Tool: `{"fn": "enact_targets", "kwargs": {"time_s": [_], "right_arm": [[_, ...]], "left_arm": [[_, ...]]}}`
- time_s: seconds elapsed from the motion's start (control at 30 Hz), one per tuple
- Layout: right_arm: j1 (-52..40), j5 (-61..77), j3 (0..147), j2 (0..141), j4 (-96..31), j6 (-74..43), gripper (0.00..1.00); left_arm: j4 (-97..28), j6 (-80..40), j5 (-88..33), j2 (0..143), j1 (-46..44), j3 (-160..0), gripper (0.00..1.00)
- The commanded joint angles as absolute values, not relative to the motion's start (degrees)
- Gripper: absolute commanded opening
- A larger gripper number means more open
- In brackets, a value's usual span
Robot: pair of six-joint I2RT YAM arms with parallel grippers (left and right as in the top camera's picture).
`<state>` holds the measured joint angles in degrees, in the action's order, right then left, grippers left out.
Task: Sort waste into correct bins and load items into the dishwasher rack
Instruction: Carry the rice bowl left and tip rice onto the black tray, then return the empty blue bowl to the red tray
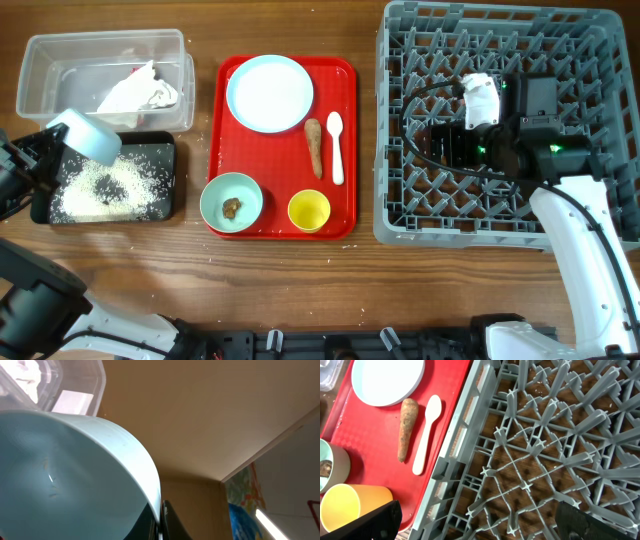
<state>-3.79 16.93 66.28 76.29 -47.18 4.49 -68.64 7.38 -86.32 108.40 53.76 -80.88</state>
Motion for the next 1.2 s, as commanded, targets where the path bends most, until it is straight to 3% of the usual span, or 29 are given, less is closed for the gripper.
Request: {"fn": "enact_targets", "kwargs": {"time_s": [0.0, 0.17, 0.3, 0.43, 0.53, 0.6, 0.73, 0.97, 1.17], "right_arm": [[-3.7, 18.1, 67.6, 76.9, -47.0, 3.9, 1.0], [-3.7, 18.0, 67.6, 76.9, -46.3, 3.9, 1.0], [-3.7, 18.0, 67.6, 76.9, -46.3, 3.9, 1.0], [-3.7, 18.0, 67.6, 76.9, -46.4, 3.9, 1.0], [-3.7, 18.0, 67.6, 76.9, -46.2, 4.1, 1.0], [-3.7, 18.0, 67.6, 76.9, -45.6, 4.1, 1.0], [-3.7, 18.0, 67.6, 76.9, -45.3, 4.1, 1.0], [-3.7, 18.0, 67.5, 76.9, -45.9, 3.9, 1.0], [-3.7, 18.0, 67.4, 76.9, -45.8, 3.9, 1.0]], "left_arm": [[-68.7, 7.3, -84.7, 107.9, 53.3, -80.7, 0.04], [-66.6, 7.7, -78.9, 101.6, 48.6, -80.7, 0.04], [-63.2, 7.7, -66.5, 96.6, 45.5, -80.7, 0.04], [-64.4, 10.2, -68.9, 96.4, 45.7, -80.7, 0.04], [-66.5, 10.2, -80.2, 96.3, 45.1, -80.7, 0.04], [-66.7, 10.2, -77.6, 95.6, 42.6, -80.7, 0.04], [-65.9, 10.0, -61.9, 93.3, 31.5, -80.7, 0.04], [-56.6, 2.2, -29.6, 94.7, 2.0, -80.7, 0.04], [-52.3, -2.8, -15.2, 101.8, -13.4, -80.7, 0.04]]}}
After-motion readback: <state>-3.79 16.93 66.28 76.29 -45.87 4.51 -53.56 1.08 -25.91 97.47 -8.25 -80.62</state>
